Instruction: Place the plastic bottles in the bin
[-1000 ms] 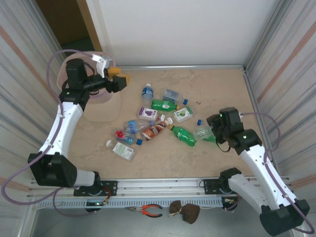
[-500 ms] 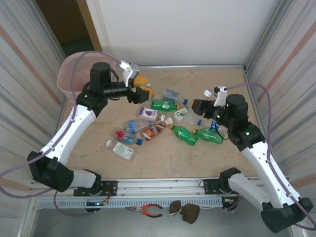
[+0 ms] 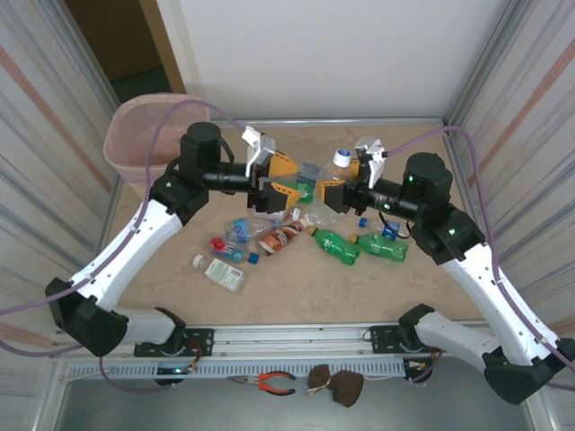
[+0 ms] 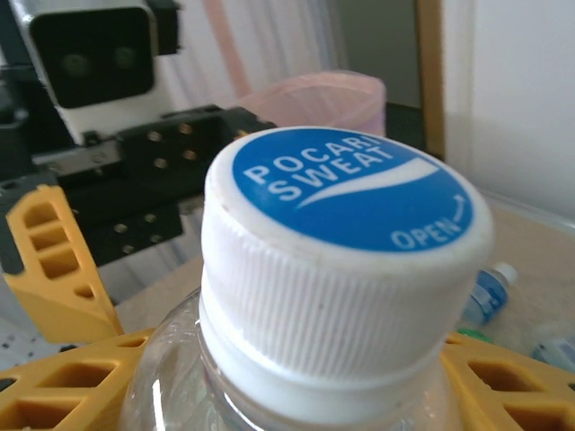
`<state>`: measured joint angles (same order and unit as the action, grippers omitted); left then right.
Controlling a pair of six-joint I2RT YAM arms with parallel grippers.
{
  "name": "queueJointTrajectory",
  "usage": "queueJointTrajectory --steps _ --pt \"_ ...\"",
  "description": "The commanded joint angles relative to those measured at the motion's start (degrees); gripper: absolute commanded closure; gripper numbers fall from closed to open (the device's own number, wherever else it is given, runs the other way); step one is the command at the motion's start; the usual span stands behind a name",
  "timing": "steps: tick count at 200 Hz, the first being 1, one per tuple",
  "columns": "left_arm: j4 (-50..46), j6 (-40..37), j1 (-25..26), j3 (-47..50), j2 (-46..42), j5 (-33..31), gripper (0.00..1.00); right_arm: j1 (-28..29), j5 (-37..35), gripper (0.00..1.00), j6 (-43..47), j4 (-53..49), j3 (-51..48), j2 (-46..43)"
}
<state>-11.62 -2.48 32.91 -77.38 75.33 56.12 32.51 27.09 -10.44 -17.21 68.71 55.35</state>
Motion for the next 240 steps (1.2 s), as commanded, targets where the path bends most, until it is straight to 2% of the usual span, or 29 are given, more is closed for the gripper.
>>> queueJointTrajectory --steps 1,30,71,160,183,212,240 --pt "-1.6 -3.0 1.8 -2.9 0.4 3.7 0.17 2.5 1.4 0.48 3.1 -0.9 3.1 0.8" --pt "-1.5 -3.7 4.4 -4.0 2.1 6.2 0.17 4.6 0.8 0.48 1.6 2.1 3.7 1.0" --pt "0.8 -2.9 7.5 -4.7 3.8 13.4 0.21 7.1 1.0 0.48 0.7 5.4 4.2 1.0" --pt "0.3 -3.9 8.2 -4.7 4.0 16.1 0.46 9.9 0.1 0.47 2.7 8.9 4.6 0.5" --pt "-0.9 -4.9 8.1 -5.0 4.1 15.8 0.50 10.4 -0.8 0.38 3.4 8.6 4.4 0.0" --pt "-1.5 -5.3 6.9 -5.2 3.5 15.1 0.52 10.7 -3.2 0.12 3.7 6.9 4.2 -1.2" --pt "-2.3 -5.6 3.9 -5.0 1.8 13.1 0.53 10.8 -6.2 0.00 3.9 4.6 3.9 -3.2"
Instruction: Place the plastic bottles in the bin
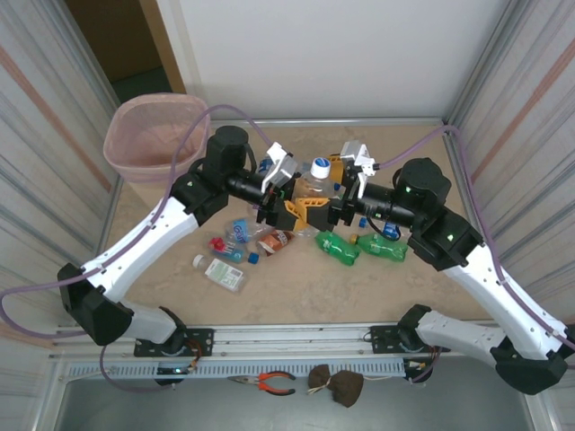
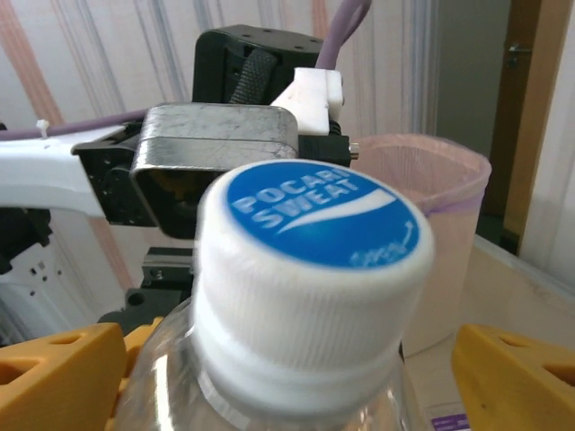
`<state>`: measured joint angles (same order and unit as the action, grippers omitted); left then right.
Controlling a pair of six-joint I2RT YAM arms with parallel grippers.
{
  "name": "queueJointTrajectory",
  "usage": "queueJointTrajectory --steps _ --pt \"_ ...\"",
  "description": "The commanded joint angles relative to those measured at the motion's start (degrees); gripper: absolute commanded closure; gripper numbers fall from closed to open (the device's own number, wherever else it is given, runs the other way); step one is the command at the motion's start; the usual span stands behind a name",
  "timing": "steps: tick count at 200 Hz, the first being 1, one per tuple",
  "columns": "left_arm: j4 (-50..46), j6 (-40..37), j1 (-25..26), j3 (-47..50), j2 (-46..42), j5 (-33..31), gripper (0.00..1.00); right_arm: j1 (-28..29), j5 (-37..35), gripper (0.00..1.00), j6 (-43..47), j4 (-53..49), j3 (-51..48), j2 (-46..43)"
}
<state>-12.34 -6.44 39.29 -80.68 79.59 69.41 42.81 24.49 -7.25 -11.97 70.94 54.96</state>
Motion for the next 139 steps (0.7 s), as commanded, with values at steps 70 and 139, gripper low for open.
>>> queueJointTrajectory --steps 70,139 --pt "-13.8 -2.1 -16.2 -6.1 -6.6 -26.6 0.52 0.6 -11.1 0.01 1.4 -3.2 0.6 -7.0" --pt "-30.7 1.7 -36.3 -18.5 -0.9 -39.2 0.53 0.6 -12.0 0.01 1.6 -3.7 1.2 -5.9"
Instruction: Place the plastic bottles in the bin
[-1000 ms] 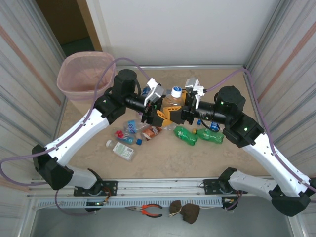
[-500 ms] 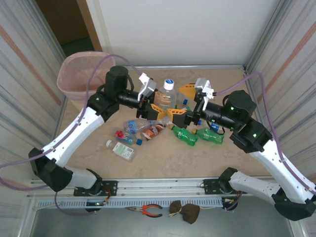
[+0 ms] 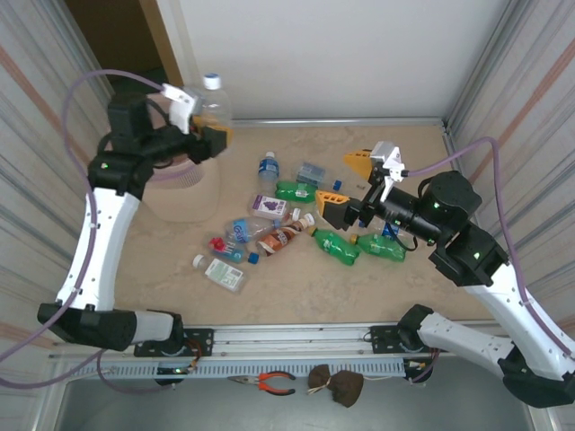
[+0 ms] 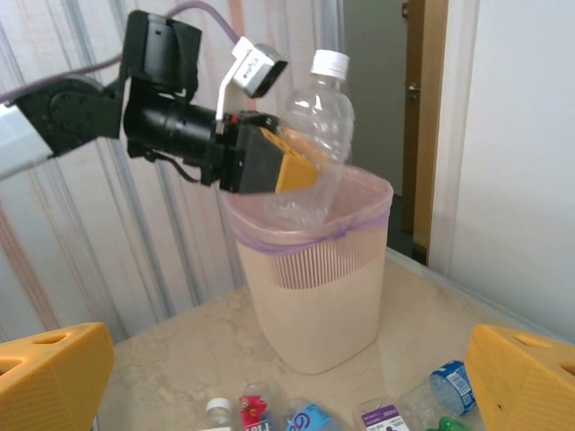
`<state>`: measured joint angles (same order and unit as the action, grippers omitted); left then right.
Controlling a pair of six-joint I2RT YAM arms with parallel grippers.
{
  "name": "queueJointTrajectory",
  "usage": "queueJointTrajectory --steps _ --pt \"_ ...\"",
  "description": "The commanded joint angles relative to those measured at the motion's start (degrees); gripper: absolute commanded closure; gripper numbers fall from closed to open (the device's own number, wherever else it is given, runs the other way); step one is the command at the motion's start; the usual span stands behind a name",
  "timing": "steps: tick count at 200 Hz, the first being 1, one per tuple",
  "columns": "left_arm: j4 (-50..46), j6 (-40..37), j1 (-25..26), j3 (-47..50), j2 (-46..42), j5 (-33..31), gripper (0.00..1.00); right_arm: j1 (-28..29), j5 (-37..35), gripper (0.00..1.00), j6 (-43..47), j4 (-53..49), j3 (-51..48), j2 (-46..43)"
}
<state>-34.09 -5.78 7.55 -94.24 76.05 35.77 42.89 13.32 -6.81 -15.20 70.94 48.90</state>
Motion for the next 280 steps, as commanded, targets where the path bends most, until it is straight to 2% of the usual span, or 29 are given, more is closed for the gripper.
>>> queueJointTrajectory --steps 1,38,93,158,229,255,280 --pt "-9.3 1.0 -4.9 -5.2 2.8 -5.6 0.53 0.5 -0.8 0.01 1.2 -0.4 1.3 0.2" --pt "-20.5 -0.9 -10.4 -13.6 10.9 -9.9 0.54 0.5 -0.6 0.00 0.6 -0.4 1.1 0.5" --pt "-24.8 -3.0 -14.1 -17.3 20.6 -8.5 0.54 0.6 -0.8 0.00 -0.1 -0.5 1.0 0.2" --pt "-30.2 -6.7 -14.1 -20.7 32.7 -4.7 0.55 0.7 -1.7 0.00 -0.4 -0.3 0.4 0.0" --pt "-32.6 -8.7 -13.5 -20.2 41.5 -6.8 0.53 0.8 -2.9 0.00 -0.2 -0.2 -0.8 0.1" --pt "-32.4 -8.9 -13.2 -19.1 43.2 -8.8 0.48 0.8 -3.0 0.00 -0.2 -0.8 -0.5 0.9" --pt "-30.7 -8.5 -13.1 -17.7 43.1 -8.8 0.39 0.9 -3.9 0.00 -0.4 -1.9 -0.4 1.8"
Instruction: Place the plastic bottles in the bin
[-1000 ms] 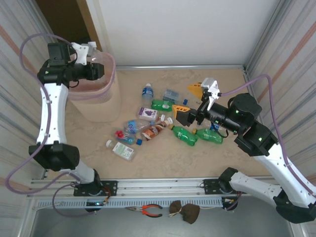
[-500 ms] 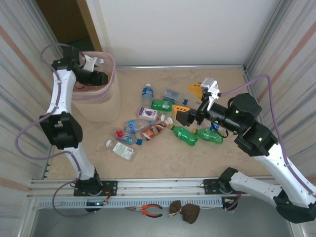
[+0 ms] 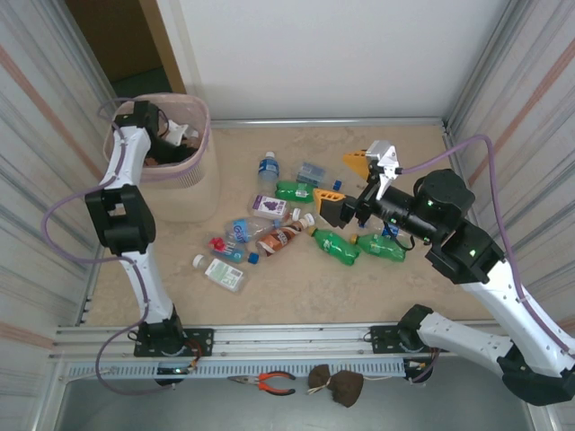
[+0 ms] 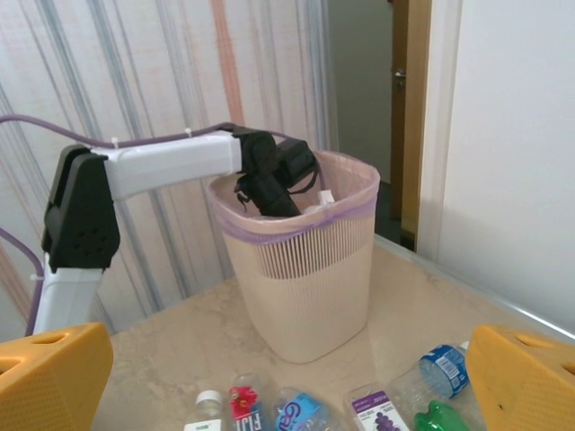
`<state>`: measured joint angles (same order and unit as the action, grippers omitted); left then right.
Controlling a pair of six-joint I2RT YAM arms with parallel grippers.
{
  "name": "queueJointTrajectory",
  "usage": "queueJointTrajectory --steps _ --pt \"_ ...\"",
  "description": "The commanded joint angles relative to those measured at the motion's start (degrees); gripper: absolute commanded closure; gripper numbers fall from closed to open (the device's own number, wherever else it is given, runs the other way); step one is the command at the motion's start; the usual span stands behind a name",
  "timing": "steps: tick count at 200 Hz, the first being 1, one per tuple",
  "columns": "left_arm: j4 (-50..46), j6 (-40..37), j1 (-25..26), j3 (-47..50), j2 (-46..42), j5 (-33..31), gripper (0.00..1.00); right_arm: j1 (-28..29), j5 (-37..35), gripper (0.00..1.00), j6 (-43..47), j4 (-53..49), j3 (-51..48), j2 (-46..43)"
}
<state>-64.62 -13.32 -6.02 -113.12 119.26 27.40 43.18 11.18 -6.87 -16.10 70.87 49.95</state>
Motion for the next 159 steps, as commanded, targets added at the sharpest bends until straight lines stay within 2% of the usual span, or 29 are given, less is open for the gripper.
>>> queueJointTrajectory --steps 1,44,112,159 --pt "-0.1 -0.9 0.5 1.2 -0.1 -0.5 0.39 0.5 -1.7 0.00 -0.3 -1.0 -0.3 0.7" --pt "1.7 -0.5 0.5 2.6 -2.2 -0.2 0.29 0.5 -2.6 0.00 -1.0 -2.2 0.0 2.0" --pt "6.9 1.4 -0.2 6.0 -9.7 2.3 0.24 1.0 -2.2 0.00 -0.4 -4.8 1.2 5.1" --pt "10.6 2.4 -1.0 9.8 -15.7 5.3 0.22 6.3 -4.2 0.01 2.4 -8.1 2.9 12.8"
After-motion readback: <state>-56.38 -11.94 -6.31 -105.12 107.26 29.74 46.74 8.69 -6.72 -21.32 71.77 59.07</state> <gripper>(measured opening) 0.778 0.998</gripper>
